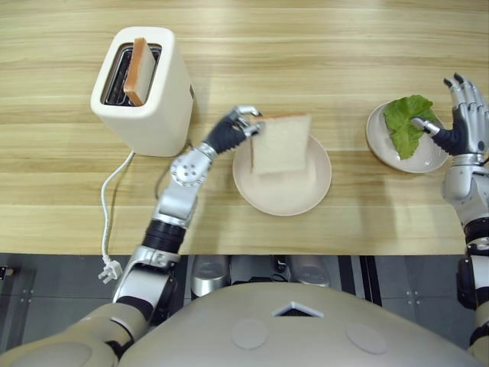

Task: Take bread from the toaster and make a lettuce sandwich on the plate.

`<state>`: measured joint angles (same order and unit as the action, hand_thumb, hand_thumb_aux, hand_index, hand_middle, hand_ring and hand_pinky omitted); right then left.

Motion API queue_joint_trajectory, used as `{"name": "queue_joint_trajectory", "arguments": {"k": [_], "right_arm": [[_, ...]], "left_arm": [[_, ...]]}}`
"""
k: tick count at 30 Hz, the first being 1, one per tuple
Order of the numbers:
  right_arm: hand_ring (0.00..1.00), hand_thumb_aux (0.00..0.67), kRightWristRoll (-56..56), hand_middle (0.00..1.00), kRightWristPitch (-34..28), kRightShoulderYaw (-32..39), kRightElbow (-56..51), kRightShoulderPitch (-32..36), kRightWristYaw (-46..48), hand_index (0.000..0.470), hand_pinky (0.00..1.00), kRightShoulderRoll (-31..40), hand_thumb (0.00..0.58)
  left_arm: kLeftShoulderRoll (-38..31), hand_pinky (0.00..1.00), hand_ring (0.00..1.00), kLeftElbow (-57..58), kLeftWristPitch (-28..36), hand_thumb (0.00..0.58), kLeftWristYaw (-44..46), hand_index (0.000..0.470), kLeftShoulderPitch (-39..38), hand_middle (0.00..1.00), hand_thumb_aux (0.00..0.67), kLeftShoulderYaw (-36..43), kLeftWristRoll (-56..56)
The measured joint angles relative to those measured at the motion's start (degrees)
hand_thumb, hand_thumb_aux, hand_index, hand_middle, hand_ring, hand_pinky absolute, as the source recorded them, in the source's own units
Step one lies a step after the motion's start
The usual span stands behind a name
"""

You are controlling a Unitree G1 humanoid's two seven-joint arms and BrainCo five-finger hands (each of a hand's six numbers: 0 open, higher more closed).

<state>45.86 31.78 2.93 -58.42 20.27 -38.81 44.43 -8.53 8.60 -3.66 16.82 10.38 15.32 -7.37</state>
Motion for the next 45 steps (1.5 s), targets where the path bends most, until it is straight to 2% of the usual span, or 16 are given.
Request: {"name": "queue_joint_trajectory", "arguments": {"k": [5, 11, 12, 13, 14, 24, 25, 26, 27, 28, 30, 36, 38, 42, 43, 45], "right_arm": [[0.00, 0.000, 2.45, 0.00, -3.60, 6.92, -7.28, 1.96, -2.22, 0.000, 0.00, 0.10, 0.000], [0.00, 0.000, 2.13, 0.00, -6.44, 10.86, -12.35, 4.94, 0.14, 0.000, 0.00, -1.15, 0.000], [0.00, 0.000, 1.65, 0.00, -6.90, 11.24, -13.06, 5.40, 1.04, 0.000, 0.00, -1.31, 0.000], [0.00, 0.000, 1.14, 0.00, -7.61, 11.78, -13.52, 5.99, 2.03, 0.000, 0.00, -1.50, 0.000], [0.00, 0.000, 0.92, 0.00, -7.99, 12.02, -13.83, 6.49, 2.63, 0.000, 0.00, -1.57, 0.000], [0.00, 0.000, 0.10, 0.00, -11.76, 15.81, -17.08, 9.74, 10.35, 0.000, 0.00, -2.76, 0.000], [0.00, 0.032, 0.11, 0.00, -12.22, 16.19, -17.36, 9.74, 10.98, 0.022, 0.00, -2.76, 0.053], [0.00, 0.095, 0.12, 0.00, -12.70, 16.67, -17.47, 9.75, 11.53, 0.065, 0.00, -2.76, 0.152], [0.00, 0.095, 0.16, 0.00, -12.94, 17.00, -17.48, 9.75, 11.76, 0.065, 0.00, -2.76, 0.152], [0.00, 0.321, 0.18, 0.00, -13.23, 17.63, -17.47, 9.76, 12.06, 0.220, 0.00, -2.75, 0.422], [0.00, 0.394, 0.16, 0.00, -13.61, 18.30, -17.49, 9.75, 12.70, 0.271, 0.00, -2.77, 0.482], [0.00, 0.494, -0.97, 0.00, -14.08, 18.72, -17.22, 10.44, 12.15, 0.339, 0.00, -2.74, 0.540], [0.00, 0.560, -1.46, 0.00, -14.19, 18.73, -17.27, 10.46, 11.42, 0.384, 0.00, -2.70, 0.564], [0.00, 0.599, -1.75, 0.00, -13.54, 19.23, -17.32, 10.58, 10.28, 0.411, 0.00, -2.71, 0.573], [0.00, 0.652, -1.85, 0.00, -13.12, 19.39, -17.31, 10.66, 9.94, 0.447, 0.00, -2.71, 0.580], [0.00, 0.670, -2.03, 0.00, -12.59, 19.73, -17.30, 10.95, 9.51, 0.460, 0.00, -2.74, 0.580]], "left_arm": [[0.01, 1.00, 1.00, 1.58, -1.75, 0.580, -2.48, 0.460, -2.02, 1.00, 0.670, 3.03, -5.27], [-1.89, 1.00, 1.00, 2.12, -3.13, 0.580, -5.46, 0.460, -2.09, 1.00, 0.670, 4.03, -10.39], [-2.24, 1.00, 1.00, 2.13, -3.33, 0.560, -6.27, 0.375, -2.10, 1.00, 0.547, 4.24, -11.54], [-2.45, 0.16, 0.16, 2.14, -3.56, 0.251, -7.31, 0.114, -2.03, 0.16, 0.166, 4.26, -12.95], [-2.66, 0.00, 0.00, 2.14, -3.76, 0.000, -7.94, 0.000, -1.89, 0.00, 0.000, 4.39, -13.95], [-4.06, 0.00, 0.00, 3.28, -4.30, 0.000, -11.16, 0.000, -0.33, 0.00, 0.000, 5.16, -19.29], [-4.06, 0.00, 0.00, 3.26, -4.38, 0.000, -11.51, 0.000, -0.32, 0.00, 0.000, 5.03, -19.29], [-4.06, 0.00, 0.00, 3.10, -4.42, 0.000, -11.90, 0.000, -0.33, 0.00, 0.000, 4.75, -19.27], [-4.07, 0.00, 0.00, 2.76, -4.42, 0.000, -12.16, 0.000, -0.32, 0.00, 0.000, 4.45, -19.27], [-4.17, 0.00, 0.00, 1.94, -4.44, 0.000, -12.66, 0.000, -0.27, 0.00, 0.000, 3.96, -19.21], [-4.23, 0.00, 0.00, 0.24, -4.47, 0.000, -13.26, 0.000, -0.05, 0.00, 0.000, 2.83, -19.05], [-4.31, 0.00, 0.00, -3.66, -4.46, 0.000, -13.65, 0.000, 0.25, 0.00, 0.000, 0.09, -18.77], [-4.25, 0.00, 0.00, -4.04, -4.50, 0.000, -13.65, 0.000, 0.23, 0.00, 0.000, -0.17, -18.66], [-4.18, 0.00, 0.00, -4.01, -4.77, 0.000, -13.66, 0.000, -0.14, 0.00, 0.000, -0.17, -18.50], [-4.14, 0.00, 0.00, -3.97, -4.91, 0.000, -13.66, 0.000, -0.24, 0.00, 0.000, -0.16, -18.50], [-4.02, 0.00, 0.00, -3.77, -5.16, 0.000, -13.66, 0.000, -0.25, 0.00, 0.000, -0.11, -18.50]]}}
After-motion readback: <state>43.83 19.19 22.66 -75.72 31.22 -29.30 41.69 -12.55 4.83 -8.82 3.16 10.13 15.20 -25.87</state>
